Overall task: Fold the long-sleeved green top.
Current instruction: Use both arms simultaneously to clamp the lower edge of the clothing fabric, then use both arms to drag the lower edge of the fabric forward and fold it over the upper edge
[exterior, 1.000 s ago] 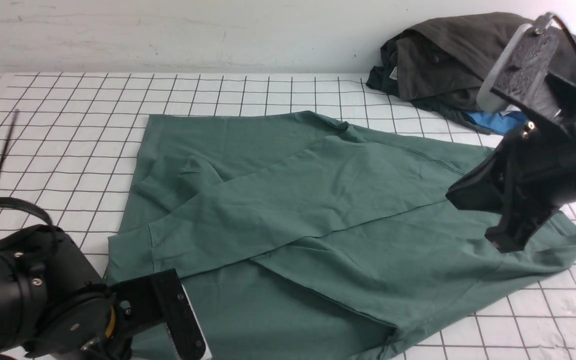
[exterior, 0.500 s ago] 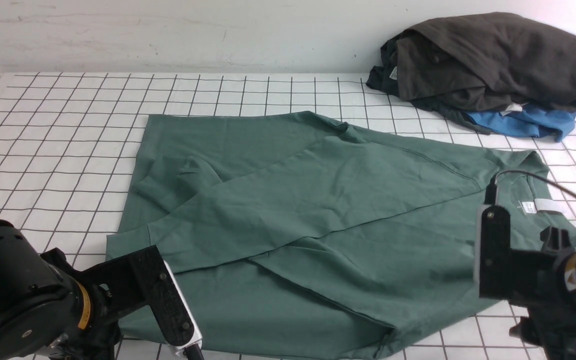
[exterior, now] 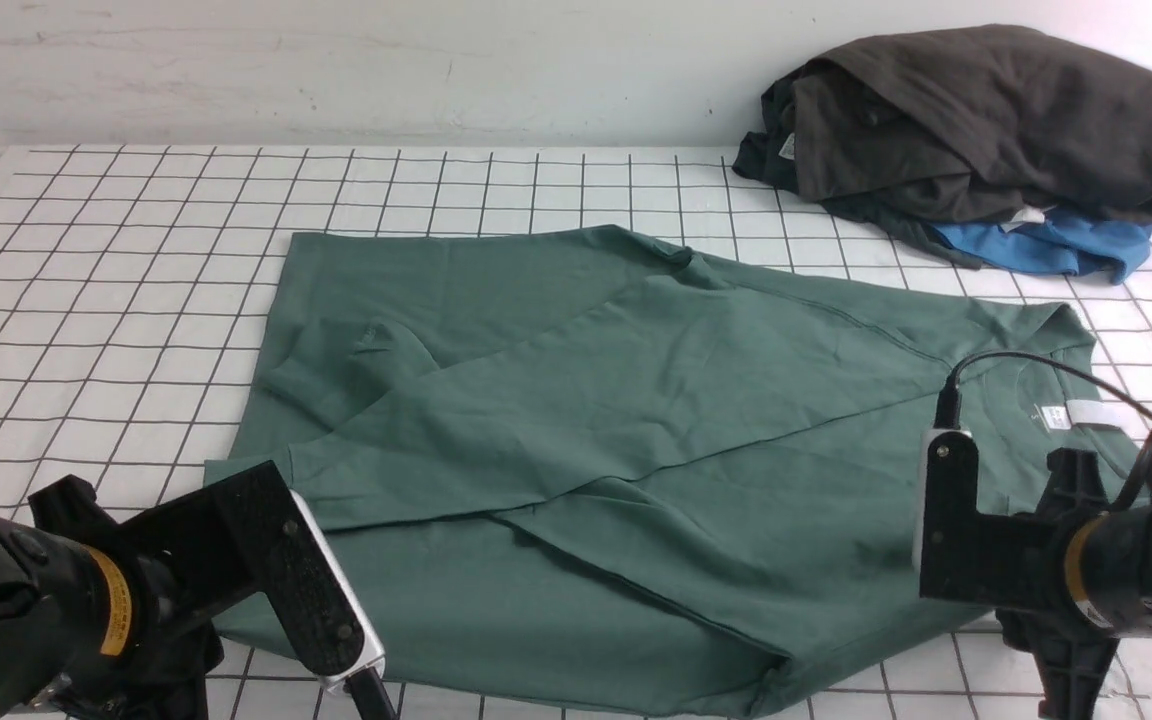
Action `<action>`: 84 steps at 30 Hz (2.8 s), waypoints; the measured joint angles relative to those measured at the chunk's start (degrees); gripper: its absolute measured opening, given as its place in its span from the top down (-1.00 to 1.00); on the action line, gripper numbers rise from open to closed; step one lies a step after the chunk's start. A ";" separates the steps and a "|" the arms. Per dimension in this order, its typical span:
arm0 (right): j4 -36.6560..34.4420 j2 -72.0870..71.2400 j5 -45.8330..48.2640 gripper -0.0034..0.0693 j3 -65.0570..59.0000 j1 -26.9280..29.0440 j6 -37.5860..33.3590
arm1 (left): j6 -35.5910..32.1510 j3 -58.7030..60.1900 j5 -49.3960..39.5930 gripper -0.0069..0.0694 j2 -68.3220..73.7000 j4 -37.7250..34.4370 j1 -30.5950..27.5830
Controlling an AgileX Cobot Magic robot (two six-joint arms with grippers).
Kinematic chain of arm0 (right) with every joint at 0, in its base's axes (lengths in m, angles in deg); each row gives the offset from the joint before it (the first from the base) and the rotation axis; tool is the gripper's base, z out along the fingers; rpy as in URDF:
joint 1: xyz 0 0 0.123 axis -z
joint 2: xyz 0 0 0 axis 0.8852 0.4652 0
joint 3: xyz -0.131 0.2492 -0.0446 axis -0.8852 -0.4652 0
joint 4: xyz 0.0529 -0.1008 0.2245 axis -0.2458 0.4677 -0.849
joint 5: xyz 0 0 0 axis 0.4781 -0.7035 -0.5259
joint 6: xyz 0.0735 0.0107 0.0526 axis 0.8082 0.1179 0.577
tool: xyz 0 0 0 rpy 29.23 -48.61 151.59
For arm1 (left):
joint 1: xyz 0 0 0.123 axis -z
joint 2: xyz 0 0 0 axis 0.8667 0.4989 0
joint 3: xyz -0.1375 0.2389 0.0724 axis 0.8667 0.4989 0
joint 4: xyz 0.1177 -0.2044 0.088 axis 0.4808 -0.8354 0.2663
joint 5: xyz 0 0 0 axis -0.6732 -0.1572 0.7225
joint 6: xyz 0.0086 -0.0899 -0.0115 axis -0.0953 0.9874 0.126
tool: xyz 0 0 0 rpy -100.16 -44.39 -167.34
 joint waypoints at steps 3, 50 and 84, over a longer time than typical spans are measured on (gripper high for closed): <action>4.13 1.71 -2.95 0.24 0.00 0.00 4.92 | 0.05 0.00 0.00 0.82 -0.45 0.00 0.00; -12.60 23.28 12.94 0.91 45.65 10.20 3.86 | -5.11 -56.70 -20.10 0.76 48.05 -17.78 -19.31; -25.09 17.92 19.38 0.92 45.70 10.20 -2.46 | -20.47 -51.33 -24.12 0.81 37.99 -25.31 -19.48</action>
